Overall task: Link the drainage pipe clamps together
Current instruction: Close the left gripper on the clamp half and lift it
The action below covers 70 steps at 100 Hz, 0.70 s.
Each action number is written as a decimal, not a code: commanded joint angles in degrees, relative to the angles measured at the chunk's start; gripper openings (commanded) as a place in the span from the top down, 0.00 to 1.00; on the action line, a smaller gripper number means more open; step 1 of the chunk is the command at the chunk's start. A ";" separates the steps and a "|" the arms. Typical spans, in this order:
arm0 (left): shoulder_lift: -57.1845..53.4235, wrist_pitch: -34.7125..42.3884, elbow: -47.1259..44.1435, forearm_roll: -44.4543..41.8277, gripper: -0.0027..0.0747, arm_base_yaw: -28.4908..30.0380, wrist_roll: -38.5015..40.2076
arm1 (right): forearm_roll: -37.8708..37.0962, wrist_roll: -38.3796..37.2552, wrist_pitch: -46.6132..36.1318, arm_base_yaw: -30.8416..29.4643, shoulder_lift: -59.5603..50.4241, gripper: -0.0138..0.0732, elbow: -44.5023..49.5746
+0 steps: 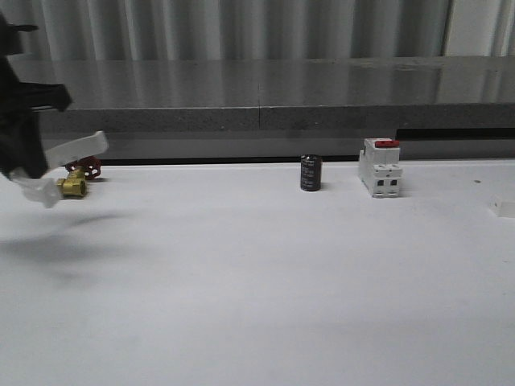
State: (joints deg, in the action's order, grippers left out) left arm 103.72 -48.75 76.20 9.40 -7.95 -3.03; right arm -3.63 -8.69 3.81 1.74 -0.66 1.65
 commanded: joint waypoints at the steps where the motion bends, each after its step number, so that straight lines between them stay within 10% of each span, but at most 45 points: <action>1: -1.67 2.86 1.25 -0.79 0.99 -4.40 4.73 | 0.17 0.28 -4.68 -0.32 -0.98 0.92 -1.13; 70: 7.80 9.30 1.87 -8.85 0.99 -17.76 20.57 | 0.17 0.28 -4.68 -0.32 -0.98 0.92 -1.13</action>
State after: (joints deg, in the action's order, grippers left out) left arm 113.88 -41.18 76.50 0.86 -25.25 16.51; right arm -3.63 -8.69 3.81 1.74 -0.66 1.65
